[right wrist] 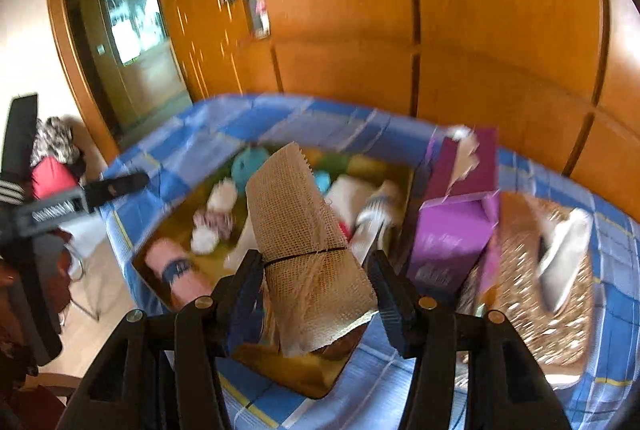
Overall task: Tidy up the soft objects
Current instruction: 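Carry the scrunchie toward the gold tray with the left tool while the right tool carries the sponge, then release the scrunchie and sponge into the gold tray with both tools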
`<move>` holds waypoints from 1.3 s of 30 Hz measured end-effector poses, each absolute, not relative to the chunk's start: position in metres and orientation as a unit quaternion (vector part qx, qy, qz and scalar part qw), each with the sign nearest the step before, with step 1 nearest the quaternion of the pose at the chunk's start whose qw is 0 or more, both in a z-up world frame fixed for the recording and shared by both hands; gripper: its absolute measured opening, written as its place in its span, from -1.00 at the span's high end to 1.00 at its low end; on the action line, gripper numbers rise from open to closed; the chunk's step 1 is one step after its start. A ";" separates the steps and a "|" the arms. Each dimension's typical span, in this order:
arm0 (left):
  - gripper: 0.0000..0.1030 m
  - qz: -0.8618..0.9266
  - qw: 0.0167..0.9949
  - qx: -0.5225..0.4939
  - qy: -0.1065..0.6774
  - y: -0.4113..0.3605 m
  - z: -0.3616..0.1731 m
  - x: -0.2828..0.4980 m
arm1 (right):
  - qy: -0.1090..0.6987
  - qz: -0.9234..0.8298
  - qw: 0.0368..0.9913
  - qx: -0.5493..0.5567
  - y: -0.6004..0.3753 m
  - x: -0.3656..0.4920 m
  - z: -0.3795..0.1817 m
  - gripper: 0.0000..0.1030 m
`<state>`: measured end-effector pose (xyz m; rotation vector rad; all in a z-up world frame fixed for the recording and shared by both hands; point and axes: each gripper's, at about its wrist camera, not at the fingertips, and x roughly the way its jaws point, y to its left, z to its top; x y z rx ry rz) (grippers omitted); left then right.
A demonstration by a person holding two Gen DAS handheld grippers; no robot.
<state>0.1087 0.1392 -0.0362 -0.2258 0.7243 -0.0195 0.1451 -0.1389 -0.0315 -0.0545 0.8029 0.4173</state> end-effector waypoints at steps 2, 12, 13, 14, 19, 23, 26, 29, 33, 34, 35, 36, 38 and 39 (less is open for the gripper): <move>-0.99 -0.009 0.929 -0.109 0.354 0.140 -0.037 0.107 | 0.411 0.196 0.890 -0.029 -0.127 0.146 -0.042 -0.07; -0.99 -0.012 0.933 -0.101 0.346 0.141 -0.038 0.102 | 0.476 0.142 0.867 -0.047 -0.097 0.159 -0.078 -0.09; -0.99 -0.012 0.932 -0.102 0.347 0.141 -0.039 0.101 | 0.483 0.138 0.864 -0.047 -0.097 0.162 -0.081 -0.10; -0.99 -0.011 0.932 -0.102 0.348 0.142 -0.040 0.101 | 0.495 0.140 0.856 -0.044 -0.095 0.166 -0.087 -0.10; -0.99 -0.005 0.932 -0.096 0.351 0.142 -0.044 0.098 | 0.528 0.159 0.832 -0.056 -0.079 0.173 -0.108 -0.10; -0.99 0.001 0.932 -0.093 0.351 0.141 -0.045 0.096 | 0.528 0.164 0.832 -0.045 -0.085 0.170 -0.100 -0.12; -0.99 0.003 0.933 -0.095 0.347 0.141 -0.046 0.095 | 0.496 0.164 0.852 -0.025 -0.098 0.161 -0.078 -0.23; -0.99 -0.001 0.933 -0.099 0.347 0.139 -0.045 0.096 | 0.466 0.170 0.868 -0.015 -0.104 0.157 -0.066 -0.22; -0.99 0.004 0.930 -0.094 0.354 0.133 -0.044 0.097 | 0.484 0.153 0.860 -0.051 -0.096 0.169 -0.084 0.54; -0.99 0.004 0.930 -0.093 0.356 0.132 -0.044 0.097 | 0.491 0.154 0.856 -0.053 -0.094 0.172 -0.089 0.62; -0.99 0.005 0.930 -0.093 0.356 0.132 -0.043 0.096 | 0.497 0.157 0.851 -0.060 -0.089 0.175 -0.097 0.69; -0.99 0.006 0.930 -0.093 0.356 0.131 -0.043 0.096 | 0.501 0.160 0.848 -0.064 -0.086 0.178 -0.103 0.72; -0.99 0.009 0.930 -0.091 0.356 0.130 -0.042 0.095 | 0.505 0.170 0.844 -0.059 -0.079 0.180 -0.111 0.72; -0.99 0.010 0.930 -0.090 0.356 0.129 -0.041 0.095 | 0.504 0.172 0.844 -0.055 -0.076 0.182 -0.114 0.72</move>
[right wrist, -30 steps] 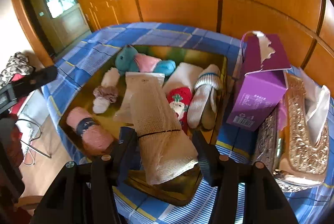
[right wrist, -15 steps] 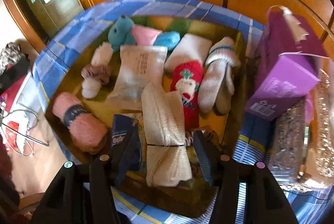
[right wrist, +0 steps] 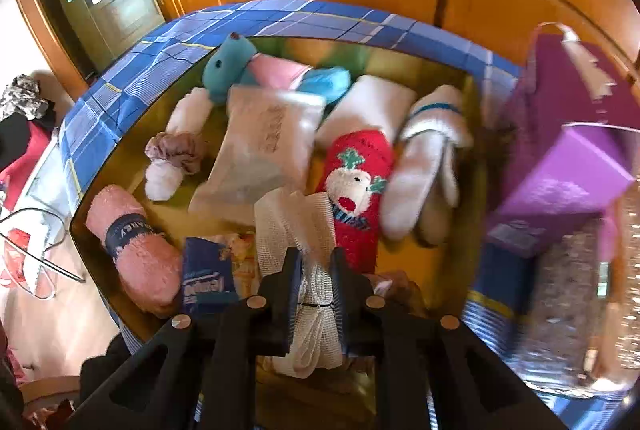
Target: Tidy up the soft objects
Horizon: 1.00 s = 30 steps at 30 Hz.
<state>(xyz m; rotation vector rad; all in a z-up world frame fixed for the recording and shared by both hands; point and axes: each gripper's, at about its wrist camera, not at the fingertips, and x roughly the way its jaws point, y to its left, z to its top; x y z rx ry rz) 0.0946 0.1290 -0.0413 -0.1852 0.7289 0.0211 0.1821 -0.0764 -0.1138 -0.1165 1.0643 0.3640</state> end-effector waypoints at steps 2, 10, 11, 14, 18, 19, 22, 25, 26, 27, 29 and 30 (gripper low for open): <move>-0.99 0.014 0.930 -0.087 0.357 0.127 -0.040 0.093 | 0.500 0.166 0.848 -0.058 -0.075 0.183 -0.114 0.72; -0.99 0.034 0.925 -0.051 0.375 0.113 -0.038 0.094 | 0.477 0.145 0.867 -0.008 -0.102 0.162 -0.080 0.28; -0.99 0.032 0.922 -0.052 0.381 0.112 -0.038 0.094 | 0.471 0.143 0.870 -0.009 -0.102 0.160 -0.075 0.21; -0.99 0.036 0.918 -0.053 0.392 0.109 -0.036 0.094 | 0.454 0.128 0.882 -0.006 -0.106 0.152 -0.060 0.06; -0.99 0.069 0.921 -0.028 0.381 0.104 -0.031 0.086 | 0.435 0.123 0.892 0.012 -0.107 0.143 -0.044 -0.19; -0.99 0.072 0.922 -0.025 0.380 0.104 -0.030 0.085 | 0.426 0.118 0.897 0.013 -0.106 0.139 -0.039 -0.19; -0.99 0.078 0.922 -0.022 0.379 0.103 -0.027 0.077 | 0.409 0.106 0.906 0.010 -0.104 0.128 -0.029 -0.21; -0.99 0.087 0.921 -0.031 0.379 0.104 -0.025 0.067 | 0.401 0.092 0.912 0.005 -0.102 0.116 -0.021 -0.21; -0.99 0.090 0.921 -0.034 0.378 0.105 -0.024 0.065 | 0.397 0.084 0.914 0.004 -0.101 0.111 -0.019 -0.21; -0.99 0.091 0.921 -0.039 0.377 0.105 -0.023 0.061 | 0.394 0.079 0.916 0.004 -0.101 0.108 -0.018 -0.21; -0.99 0.092 0.922 -0.045 0.373 0.106 -0.020 0.055 | 0.390 0.073 0.918 0.011 -0.102 0.100 -0.015 -0.21; -0.99 0.094 0.922 -0.046 0.373 0.107 -0.019 0.052 | 0.390 0.073 0.918 0.015 -0.103 0.097 -0.014 -0.21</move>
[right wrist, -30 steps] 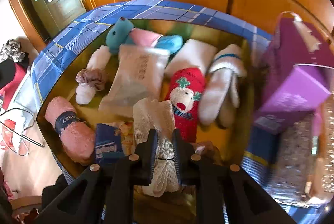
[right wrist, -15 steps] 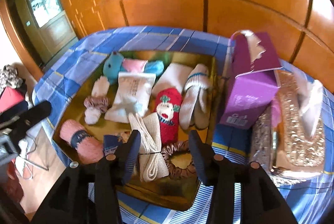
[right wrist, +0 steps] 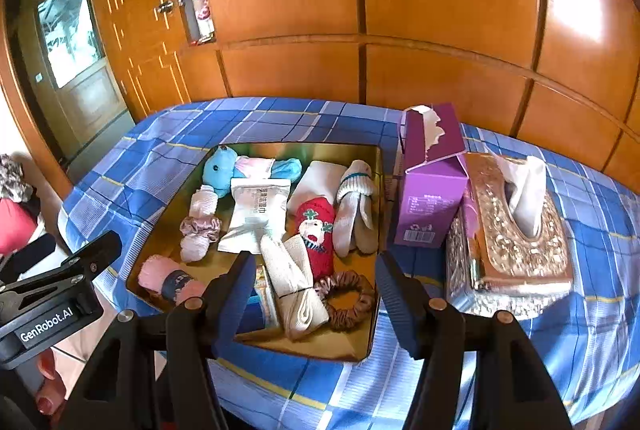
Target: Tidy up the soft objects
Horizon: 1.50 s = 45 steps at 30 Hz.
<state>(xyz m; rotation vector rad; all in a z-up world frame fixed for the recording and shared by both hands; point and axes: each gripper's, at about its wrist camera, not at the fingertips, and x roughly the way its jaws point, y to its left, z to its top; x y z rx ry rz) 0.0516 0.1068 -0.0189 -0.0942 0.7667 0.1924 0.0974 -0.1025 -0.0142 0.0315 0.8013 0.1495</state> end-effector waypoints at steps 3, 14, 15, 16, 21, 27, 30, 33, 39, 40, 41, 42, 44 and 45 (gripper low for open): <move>-0.99 0.094 0.919 -0.038 0.381 0.105 -0.016 0.045 | 0.395 0.066 0.915 0.042 -0.108 0.088 -0.013 -0.22; -0.99 0.101 0.917 -0.052 0.381 0.116 -0.003 0.019 | 0.444 0.022 0.896 0.022 -0.096 0.071 -0.004 -0.22; -0.99 0.098 0.918 -0.052 0.381 0.116 -0.002 0.018 | 0.435 0.022 0.899 0.034 -0.099 0.067 0.000 -0.22; -0.99 0.093 0.919 -0.054 0.380 0.116 0.001 0.015 | 0.426 0.021 0.903 0.045 -0.102 0.064 0.005 -0.22; -0.99 0.079 0.921 -0.059 0.378 0.113 0.010 0.008 | 0.403 0.013 0.913 0.062 -0.109 0.057 0.020 -0.22; -0.99 0.071 0.923 -0.056 0.373 0.109 0.016 0.003 | 0.378 0.011 0.925 0.035 -0.101 0.047 0.031 -0.22; -0.99 0.070 0.923 -0.058 0.373 0.109 0.017 0.002 | 0.373 0.012 0.927 0.027 -0.098 0.045 0.034 -0.22; -0.99 0.068 0.923 -0.059 0.373 0.110 0.017 0.001 | 0.370 0.010 0.929 0.025 -0.098 0.044 0.035 -0.22; -0.99 0.062 0.925 -0.061 0.371 0.110 0.020 -0.001 | 0.368 0.009 0.929 0.024 -0.098 0.043 0.036 -0.22; -0.99 0.062 0.925 -0.060 0.370 0.109 0.020 -0.002 | 0.368 0.009 0.929 0.024 -0.098 0.043 0.036 -0.22; -0.99 0.063 0.925 -0.059 0.369 0.109 0.021 -0.002 | 0.369 0.011 0.929 0.023 -0.098 0.043 0.036 -0.22; -0.99 0.064 0.926 -0.059 0.368 0.108 0.021 -0.003 | 0.368 0.011 0.929 0.023 -0.097 0.043 0.035 -0.22; -0.99 0.064 0.925 -0.057 0.369 0.107 0.021 -0.002 | 0.367 0.010 0.930 0.022 -0.098 0.043 0.036 -0.22; -0.99 0.065 0.925 -0.060 0.369 0.107 0.021 -0.003 | 0.367 0.009 0.930 0.020 -0.098 0.043 0.036 -0.22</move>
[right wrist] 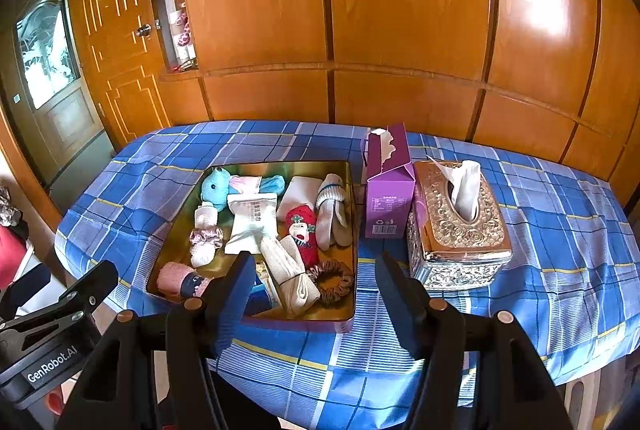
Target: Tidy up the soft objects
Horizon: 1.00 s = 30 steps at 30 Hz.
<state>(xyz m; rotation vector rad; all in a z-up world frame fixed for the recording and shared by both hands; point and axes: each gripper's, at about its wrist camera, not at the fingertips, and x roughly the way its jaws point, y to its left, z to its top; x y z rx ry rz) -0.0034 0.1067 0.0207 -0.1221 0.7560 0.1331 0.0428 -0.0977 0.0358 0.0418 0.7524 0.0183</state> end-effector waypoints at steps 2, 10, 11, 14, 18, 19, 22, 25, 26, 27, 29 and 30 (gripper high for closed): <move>-0.99 0.064 0.925 -0.060 0.369 0.106 0.021 -0.003 | 0.367 0.005 0.930 0.021 -0.098 0.043 0.036 -0.22; -0.99 0.066 0.926 -0.056 0.369 0.107 0.020 -0.003 | 0.372 0.010 0.928 0.021 -0.097 0.045 0.034 -0.22; -0.99 0.067 0.925 -0.055 0.369 0.107 0.020 -0.003 | 0.372 0.011 0.928 0.020 -0.097 0.045 0.034 -0.22; -0.99 0.068 0.924 -0.053 0.372 0.108 0.018 -0.001 | 0.369 0.011 0.929 0.017 -0.095 0.044 0.034 -0.22; -0.99 0.068 0.923 -0.052 0.376 0.108 0.016 0.002 | 0.369 0.011 0.929 0.018 -0.094 0.044 0.035 -0.22; -0.99 0.069 0.923 -0.051 0.376 0.108 0.015 0.002 | 0.371 0.011 0.929 0.018 -0.094 0.044 0.035 -0.22; -0.99 0.070 0.924 -0.049 0.373 0.108 0.015 0.002 | 0.373 0.012 0.928 0.019 -0.093 0.044 0.034 -0.22; -0.99 0.070 0.925 -0.047 0.371 0.108 0.015 0.002 | 0.372 0.013 0.928 0.018 -0.093 0.044 0.035 -0.22; -0.99 0.070 0.925 -0.047 0.371 0.108 0.015 0.002 | 0.371 0.013 0.928 0.018 -0.094 0.044 0.034 -0.22; -0.99 0.069 0.925 -0.046 0.372 0.108 0.015 0.002 | 0.371 0.012 0.928 0.018 -0.094 0.044 0.034 -0.22; -0.99 0.067 0.924 -0.046 0.373 0.108 0.015 0.003 | 0.372 0.012 0.928 0.018 -0.094 0.045 0.034 -0.22; -0.99 0.065 0.924 -0.048 0.374 0.108 0.015 0.003 | 0.372 0.012 0.928 0.019 -0.095 0.045 0.033 -0.22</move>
